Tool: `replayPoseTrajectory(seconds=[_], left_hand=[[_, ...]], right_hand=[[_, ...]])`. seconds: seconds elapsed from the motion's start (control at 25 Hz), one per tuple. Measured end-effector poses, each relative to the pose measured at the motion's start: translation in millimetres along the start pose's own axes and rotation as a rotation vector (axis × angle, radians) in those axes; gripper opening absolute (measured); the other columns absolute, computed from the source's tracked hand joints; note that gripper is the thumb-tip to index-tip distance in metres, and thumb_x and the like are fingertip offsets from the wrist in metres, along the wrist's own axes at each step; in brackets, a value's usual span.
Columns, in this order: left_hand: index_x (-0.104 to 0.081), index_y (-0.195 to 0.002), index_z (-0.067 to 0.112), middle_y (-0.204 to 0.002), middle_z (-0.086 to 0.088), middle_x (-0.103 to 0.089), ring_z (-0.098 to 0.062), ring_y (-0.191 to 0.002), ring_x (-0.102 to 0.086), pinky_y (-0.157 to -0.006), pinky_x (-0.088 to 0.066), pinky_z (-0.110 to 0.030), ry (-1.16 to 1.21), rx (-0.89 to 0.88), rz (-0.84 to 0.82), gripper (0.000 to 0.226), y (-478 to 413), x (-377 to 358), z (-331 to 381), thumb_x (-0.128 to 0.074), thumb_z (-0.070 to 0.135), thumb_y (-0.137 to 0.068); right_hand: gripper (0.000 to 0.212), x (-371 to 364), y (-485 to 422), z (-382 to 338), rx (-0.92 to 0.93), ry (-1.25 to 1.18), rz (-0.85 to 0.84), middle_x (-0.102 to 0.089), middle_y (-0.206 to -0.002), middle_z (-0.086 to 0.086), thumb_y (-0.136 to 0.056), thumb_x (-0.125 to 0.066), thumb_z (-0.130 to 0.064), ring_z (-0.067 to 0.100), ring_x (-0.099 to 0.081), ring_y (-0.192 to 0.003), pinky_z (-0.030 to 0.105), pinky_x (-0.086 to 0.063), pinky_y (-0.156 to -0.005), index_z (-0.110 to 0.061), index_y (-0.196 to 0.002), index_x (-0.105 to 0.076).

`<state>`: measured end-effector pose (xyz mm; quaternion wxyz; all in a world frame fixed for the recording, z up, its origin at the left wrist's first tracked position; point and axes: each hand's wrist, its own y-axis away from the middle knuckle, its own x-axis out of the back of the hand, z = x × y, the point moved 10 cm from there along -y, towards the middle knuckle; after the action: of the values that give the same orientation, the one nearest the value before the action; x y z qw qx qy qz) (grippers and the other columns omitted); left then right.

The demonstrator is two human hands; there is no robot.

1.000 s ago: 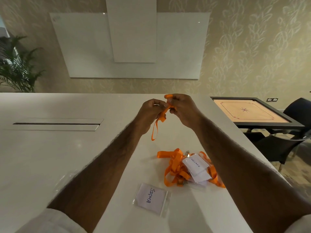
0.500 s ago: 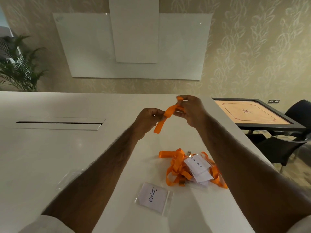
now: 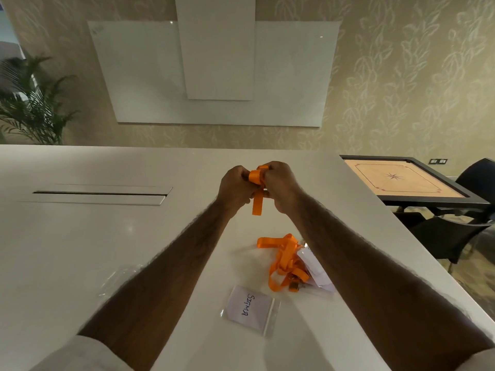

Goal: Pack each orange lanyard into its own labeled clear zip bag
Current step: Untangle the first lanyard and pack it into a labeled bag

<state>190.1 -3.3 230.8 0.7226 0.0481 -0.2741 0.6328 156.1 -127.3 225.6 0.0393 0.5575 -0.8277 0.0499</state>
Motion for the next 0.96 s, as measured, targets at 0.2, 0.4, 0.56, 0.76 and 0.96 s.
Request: replayPoseTrajectory(seconds=[0.2,0.4,0.56,0.76,0.96], left_hand=[[-0.066,-0.094,0.008,-0.084,-0.008,-0.068,-0.019,-0.076,-0.065,-0.065,-0.053,-0.026,-0.078,0.186,-0.191,0.013,10.3,-13.1,-31.5,-0.065,0.021,-0.095],[-0.068,-0.108,0.01,-0.106,-0.007,-0.075,-0.026,-0.105,-0.07,-0.1,-0.053,-0.045,0.283,0.347,-0.388,0.023,33.0,-25.4,-57.3,-0.059,0.03,-0.099],[-0.068,-0.119,0.009,-0.109,-0.007,-0.076,-0.024,-0.105,-0.071,-0.098,-0.053,-0.04,0.38,0.231,-0.434,0.043,33.9,-29.1,-27.6,-0.059,0.045,-0.098],[-0.068,-0.113,-0.001,-0.103,-0.015,-0.073,-0.025,-0.089,-0.071,-0.084,-0.06,-0.037,0.325,0.296,-0.302,0.028,28.8,-20.2,-26.2,-0.066,0.022,-0.097],[-0.065,-0.09,0.0,-0.084,-0.015,-0.069,-0.022,-0.075,-0.068,-0.069,-0.057,-0.029,0.532,0.432,-0.189,0.013,24.1,-11.5,-31.2,-0.056,0.005,-0.099]], right_hand=[[0.028,24.7,-1.7,-4.9,0.007,-0.288,0.144,-0.063,-0.094,0.014,-0.097,-0.042,0.008,0.029,-0.067,-0.09,0.04,-0.064,-0.075,-0.002,-0.109,-0.066],[0.027,37.7,-4.1,-3.4,-0.036,-0.434,0.164,-0.062,-0.097,0.016,-0.1,-0.04,0.003,0.03,-0.068,-0.085,0.036,-0.063,-0.065,-0.004,-0.112,-0.064],[0.027,35.0,-3.2,-18.0,0.16,-0.174,0.221,-0.066,-0.096,0.01,-0.1,-0.045,0.001,0.028,-0.07,-0.085,0.034,-0.064,-0.067,-0.008,-0.115,-0.066],[0.028,31.1,10.2,-55.5,0.591,0.327,0.292,-0.065,-0.106,0.003,-0.1,-0.047,0.001,0.012,-0.065,-0.09,0.017,-0.056,-0.075,-0.007,-0.115,-0.069],[0.029,-20.1,20.0,-41.0,0.723,0.634,-0.049,-0.063,-0.107,0.004,-0.1,-0.043,0.0,0.008,-0.06,-0.093,0.01,-0.044,-0.076,-0.009,-0.111,-0.069]])
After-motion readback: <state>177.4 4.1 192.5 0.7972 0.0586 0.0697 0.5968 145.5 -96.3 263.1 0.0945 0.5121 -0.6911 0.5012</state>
